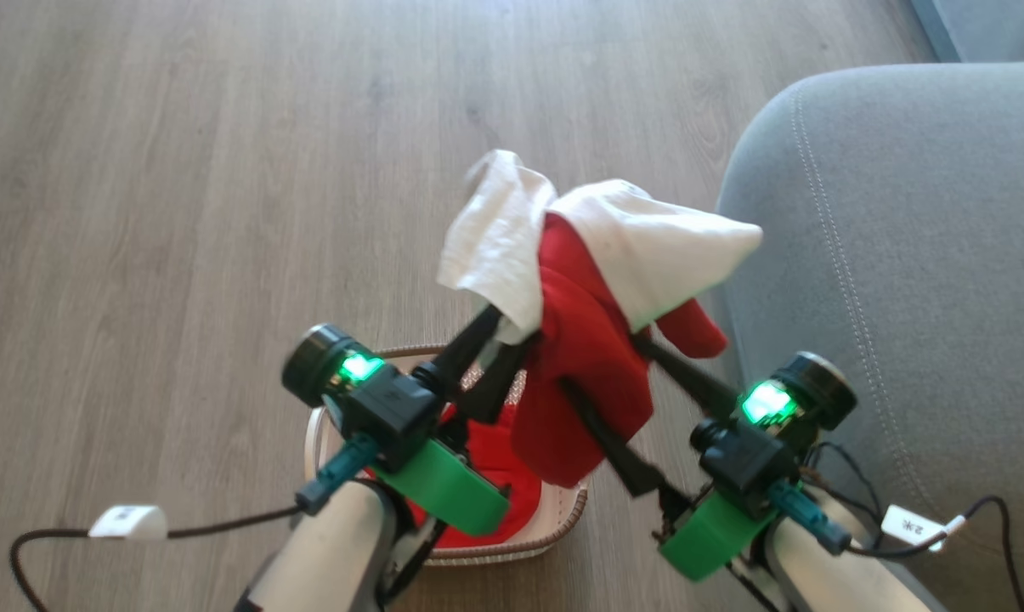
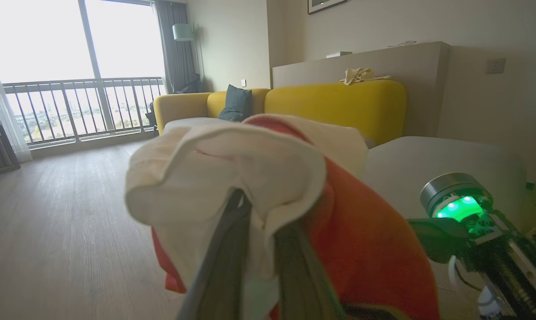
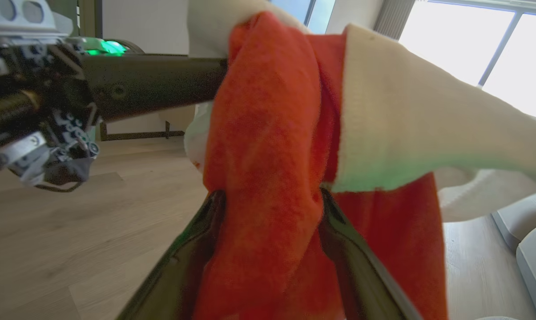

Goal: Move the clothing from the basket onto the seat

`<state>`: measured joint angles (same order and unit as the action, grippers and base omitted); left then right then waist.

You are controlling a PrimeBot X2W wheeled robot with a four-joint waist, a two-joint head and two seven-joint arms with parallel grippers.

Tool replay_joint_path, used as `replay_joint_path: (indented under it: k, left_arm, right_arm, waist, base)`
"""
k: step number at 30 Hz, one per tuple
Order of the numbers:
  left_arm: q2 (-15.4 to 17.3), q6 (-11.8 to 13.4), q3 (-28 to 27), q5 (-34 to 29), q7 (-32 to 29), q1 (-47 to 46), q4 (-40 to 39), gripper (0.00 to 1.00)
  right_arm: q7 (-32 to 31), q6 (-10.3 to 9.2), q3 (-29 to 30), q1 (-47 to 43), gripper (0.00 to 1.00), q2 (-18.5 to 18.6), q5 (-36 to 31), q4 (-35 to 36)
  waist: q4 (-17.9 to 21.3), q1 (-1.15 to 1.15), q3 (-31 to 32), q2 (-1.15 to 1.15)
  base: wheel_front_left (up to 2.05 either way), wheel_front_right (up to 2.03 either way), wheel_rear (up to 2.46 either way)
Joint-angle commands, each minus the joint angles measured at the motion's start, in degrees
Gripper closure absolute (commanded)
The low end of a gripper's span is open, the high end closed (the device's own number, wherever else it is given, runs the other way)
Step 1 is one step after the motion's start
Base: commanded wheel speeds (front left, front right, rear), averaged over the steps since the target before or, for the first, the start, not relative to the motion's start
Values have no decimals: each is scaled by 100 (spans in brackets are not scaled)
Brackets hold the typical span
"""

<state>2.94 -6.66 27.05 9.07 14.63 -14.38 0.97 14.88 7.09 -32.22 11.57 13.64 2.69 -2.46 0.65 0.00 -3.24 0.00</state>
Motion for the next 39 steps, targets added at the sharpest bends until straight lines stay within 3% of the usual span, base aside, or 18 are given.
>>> replay_joint_path:
  k: [1,15,16,17,33,34,35,38,39]
  left_arm:
    - [-6,9,-63,36,37,-249,-255,100]
    - [-6,-8,653,116,37,-235,-206,100]
    - [-6,-10,672,121,37,-233,-202,100]
    - [-6,-11,683,124,37,-230,-198,100]
    - [-6,-22,649,130,37,-239,-184,100]
    - [-6,-24,658,127,37,-243,-193,96]
    - [-6,-26,667,124,37,-247,-203,77]
    - [-6,-33,682,114,37,-257,-221,54]
    - [-6,-34,682,106,37,-262,-220,38]
  right_arm:
    - [12,40,143,167,0,-143,-119,45]
    - [12,40,246,360,0,-444,-576,-329]
    - [12,40,275,338,58,-490,-516,-378]
    - [12,40,327,329,100,-540,-455,-397]
    - [12,40,1004,276,100,-819,-241,-103]
    - [12,40,1015,278,100,-828,-236,-93]
    - [12,40,1030,285,100,-834,-237,-84]
    - [12,40,1103,306,100,-867,-212,-26]
    - [12,40,1128,311,100,-878,-207,-2]
  waist:
    - [-58,0,37,0]
    - [-263,0,117,0]
    - [-270,0,118,0]
    - [-275,0,114,0]
    - [-276,0,-54,0]
    - [-273,0,-65,0]
    - [-269,0,-75,0]
    - [-266,0,-97,0]
    - [-267,0,-100,0]
  base:
    - [0,0,0]
    - [0,0,0]
    - [0,0,0]
    - [0,0,0]
    - [0,0,0]
    - [0,0,0]
    - [0,0,0]
    - [0,0,0]
    - [0,0,0]
